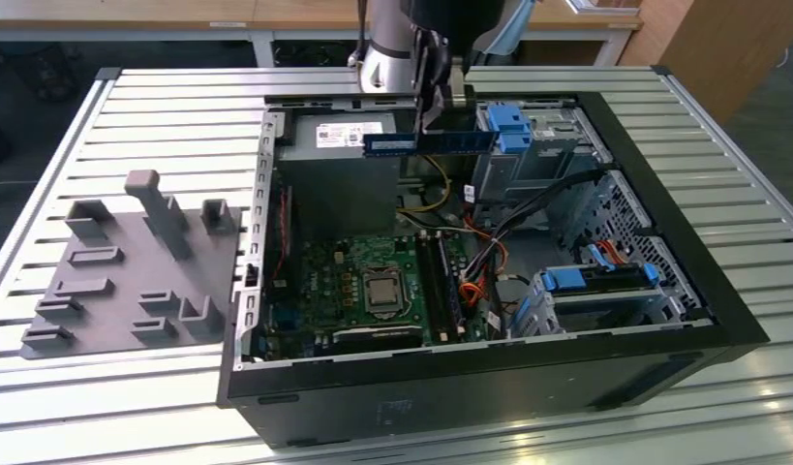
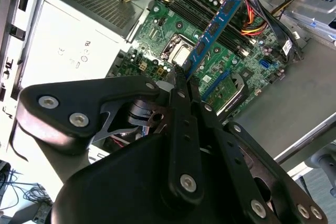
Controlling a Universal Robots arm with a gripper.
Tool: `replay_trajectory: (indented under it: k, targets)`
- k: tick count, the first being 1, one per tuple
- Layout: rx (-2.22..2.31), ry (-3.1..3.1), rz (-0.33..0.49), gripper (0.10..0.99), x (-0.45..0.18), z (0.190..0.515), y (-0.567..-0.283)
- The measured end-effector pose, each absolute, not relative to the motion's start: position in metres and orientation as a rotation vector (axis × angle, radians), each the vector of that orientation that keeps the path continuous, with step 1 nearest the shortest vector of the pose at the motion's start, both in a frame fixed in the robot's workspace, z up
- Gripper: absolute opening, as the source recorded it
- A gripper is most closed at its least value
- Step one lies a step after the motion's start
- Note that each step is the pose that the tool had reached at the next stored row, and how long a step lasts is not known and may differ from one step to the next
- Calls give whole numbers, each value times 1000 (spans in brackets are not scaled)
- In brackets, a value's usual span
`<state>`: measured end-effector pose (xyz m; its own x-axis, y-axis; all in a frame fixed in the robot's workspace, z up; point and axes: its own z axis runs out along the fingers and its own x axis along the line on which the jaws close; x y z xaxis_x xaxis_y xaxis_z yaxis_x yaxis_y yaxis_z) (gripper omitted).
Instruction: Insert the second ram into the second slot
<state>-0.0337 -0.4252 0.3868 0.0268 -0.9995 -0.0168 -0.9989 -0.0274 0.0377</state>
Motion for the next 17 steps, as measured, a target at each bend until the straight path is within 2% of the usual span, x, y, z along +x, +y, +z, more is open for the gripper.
replay_trajectory:
  k: [17]
  targets:
    - [2240,-2180,-60,137,-34,387,-433]
